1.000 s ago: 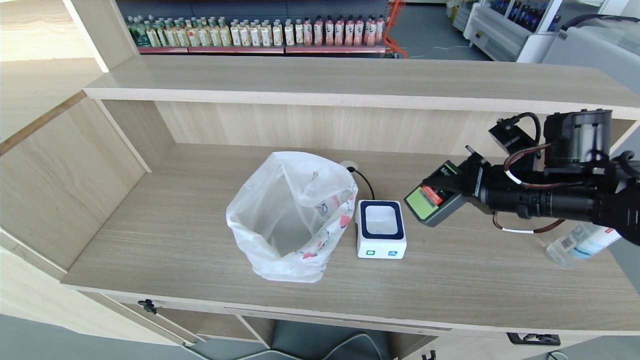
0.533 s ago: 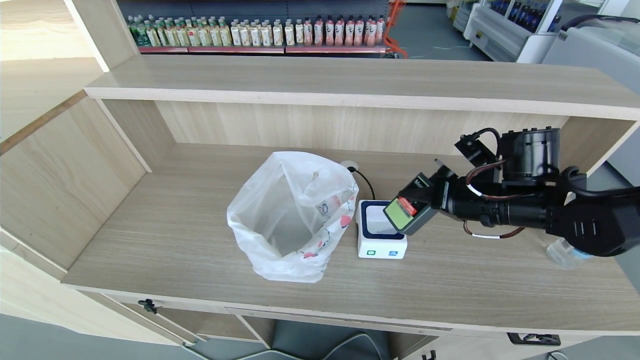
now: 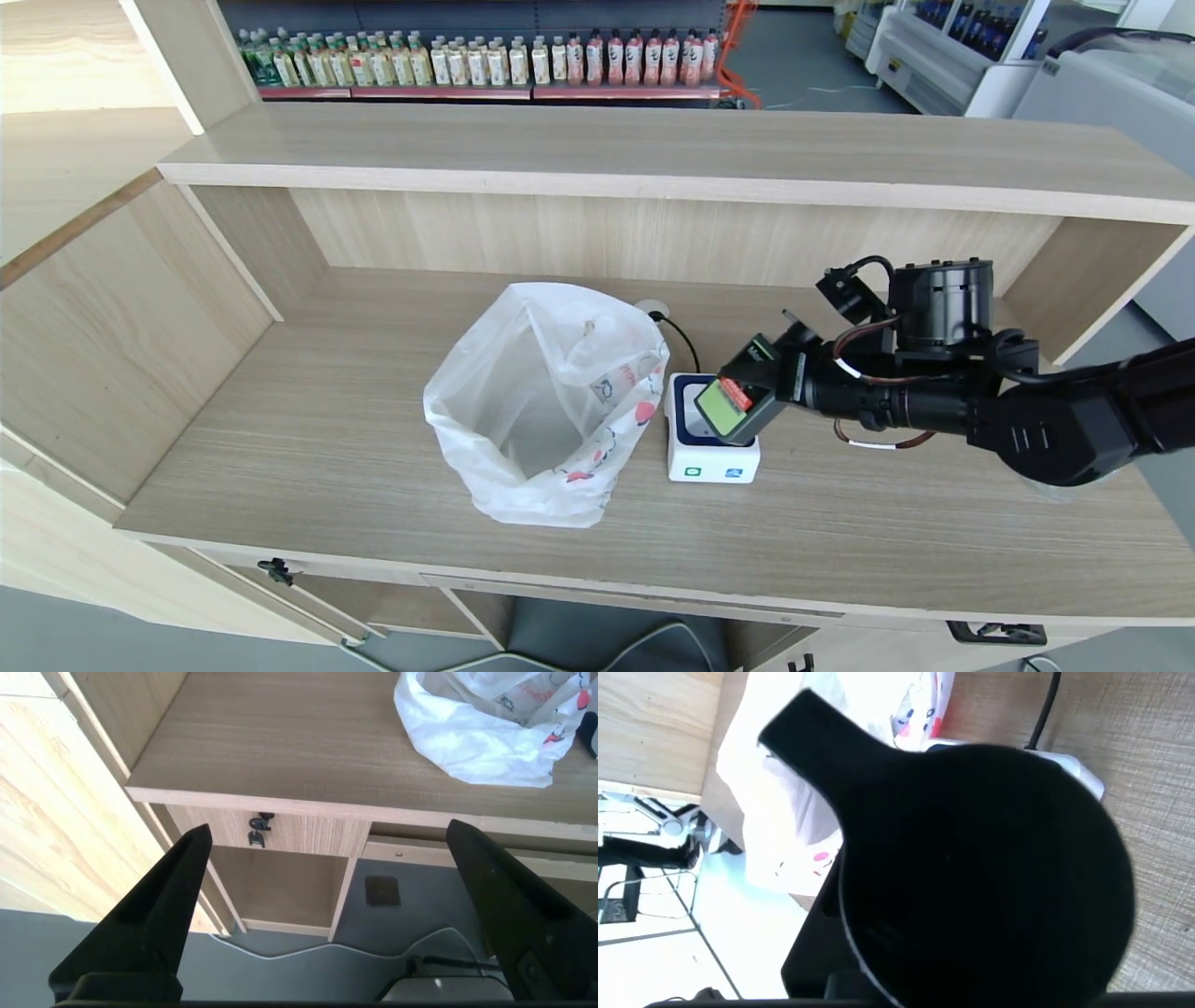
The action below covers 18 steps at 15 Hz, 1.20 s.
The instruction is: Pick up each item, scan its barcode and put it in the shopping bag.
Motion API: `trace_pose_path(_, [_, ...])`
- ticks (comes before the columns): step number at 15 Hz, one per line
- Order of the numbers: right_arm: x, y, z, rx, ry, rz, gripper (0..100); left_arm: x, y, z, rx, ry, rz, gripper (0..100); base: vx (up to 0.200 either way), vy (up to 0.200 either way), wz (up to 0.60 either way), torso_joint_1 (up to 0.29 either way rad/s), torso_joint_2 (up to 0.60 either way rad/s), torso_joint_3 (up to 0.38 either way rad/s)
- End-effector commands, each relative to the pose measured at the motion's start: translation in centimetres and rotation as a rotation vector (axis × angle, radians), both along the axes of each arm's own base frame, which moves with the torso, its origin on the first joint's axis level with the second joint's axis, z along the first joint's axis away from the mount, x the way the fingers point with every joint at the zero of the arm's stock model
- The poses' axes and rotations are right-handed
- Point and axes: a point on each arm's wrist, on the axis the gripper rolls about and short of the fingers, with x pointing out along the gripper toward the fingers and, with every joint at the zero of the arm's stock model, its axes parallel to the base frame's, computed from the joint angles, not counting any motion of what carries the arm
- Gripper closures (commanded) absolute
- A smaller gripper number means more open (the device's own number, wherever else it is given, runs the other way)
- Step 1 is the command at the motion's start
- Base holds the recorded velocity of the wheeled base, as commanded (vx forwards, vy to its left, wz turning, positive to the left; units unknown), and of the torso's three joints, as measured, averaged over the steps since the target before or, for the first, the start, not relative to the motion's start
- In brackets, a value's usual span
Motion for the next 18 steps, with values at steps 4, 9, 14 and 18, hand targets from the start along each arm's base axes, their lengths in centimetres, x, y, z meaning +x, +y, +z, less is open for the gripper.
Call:
trace_pose_path(4, [0.5,0.4,-0.7,-0.011,-0.022,0.013,100,0.0,0.0,0.0,0.000,0.001,0.000,0,0.000,0.000,0.00,0.000,0.00,0.000])
trace_pose_path(9, [1.3,1.6,-2.1,-0.004,-0.043,0.031,100,0.0,0.0,0.0,0.000,-0.001,0.000,0,0.000,0.000,0.00,0.000,0.00,0.000])
trace_pose_path(14, [1.6,2.3,-2.9,-0.005,-0.049,0.035,100,0.0,0.0,0.0,0.000,-0.001,0.000,0,0.000,0.000,0.00,0.000,0.00,0.000])
trace_pose_path(18, [1.9,2.4,-2.8,0.002,-0.071,0.032,100,0.0,0.0,0.0,0.000,0.001,0.000,0,0.000,0.000,0.00,0.000,0.00,0.000])
